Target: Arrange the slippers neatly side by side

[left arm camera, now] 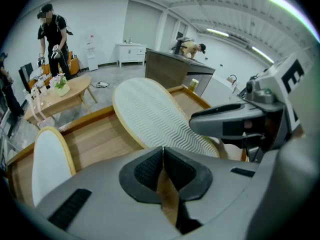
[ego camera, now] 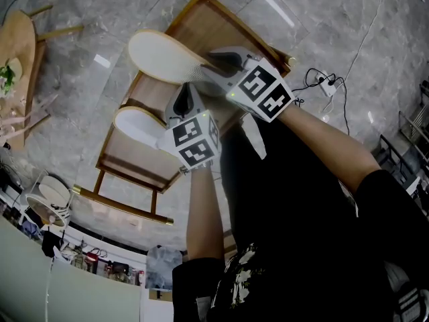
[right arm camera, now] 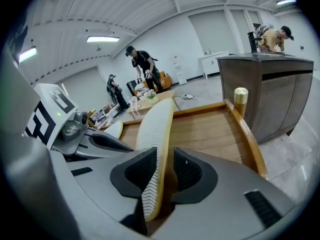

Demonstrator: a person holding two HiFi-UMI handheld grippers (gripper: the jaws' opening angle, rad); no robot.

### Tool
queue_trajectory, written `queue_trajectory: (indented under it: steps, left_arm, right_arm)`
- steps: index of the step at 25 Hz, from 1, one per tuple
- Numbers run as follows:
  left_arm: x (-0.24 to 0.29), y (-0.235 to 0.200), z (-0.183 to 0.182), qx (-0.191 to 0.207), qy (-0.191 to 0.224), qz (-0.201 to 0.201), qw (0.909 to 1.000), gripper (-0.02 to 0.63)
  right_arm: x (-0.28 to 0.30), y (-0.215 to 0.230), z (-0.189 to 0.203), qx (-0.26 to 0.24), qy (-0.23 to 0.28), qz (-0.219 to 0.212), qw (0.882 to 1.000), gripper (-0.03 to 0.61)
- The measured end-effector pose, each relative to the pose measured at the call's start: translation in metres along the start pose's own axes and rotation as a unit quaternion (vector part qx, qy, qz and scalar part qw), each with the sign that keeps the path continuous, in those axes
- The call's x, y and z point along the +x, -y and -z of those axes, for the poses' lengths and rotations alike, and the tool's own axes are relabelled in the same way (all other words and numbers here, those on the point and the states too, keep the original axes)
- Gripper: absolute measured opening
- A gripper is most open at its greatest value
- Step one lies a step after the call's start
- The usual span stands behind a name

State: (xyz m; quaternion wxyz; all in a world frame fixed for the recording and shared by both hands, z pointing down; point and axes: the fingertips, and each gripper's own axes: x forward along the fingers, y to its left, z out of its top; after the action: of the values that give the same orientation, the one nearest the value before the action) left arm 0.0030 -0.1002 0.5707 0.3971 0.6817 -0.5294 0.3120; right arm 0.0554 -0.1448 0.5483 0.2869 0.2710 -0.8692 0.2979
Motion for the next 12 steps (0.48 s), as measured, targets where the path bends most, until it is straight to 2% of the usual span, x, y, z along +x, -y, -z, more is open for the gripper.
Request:
queue_trajectory:
  steps: [4, 12]
  left_arm:
    - [0.0011, -0.0025, -0.0002, -0.001, 0.0, -0.001, 1.0, 0.008]
    - [-0.0003, -0.0003, -0.0001, 0.002, 0.002, -0.001, 1.0, 0.008]
  right_arm:
    - [0.0078, 0.0014, 0.0048, -0.003, -0.007, 0.005, 1.0, 0.077]
    - [-0.001, -0.0004, 0.0015, 0.034, 0.004, -0.009, 0.999, 0.034]
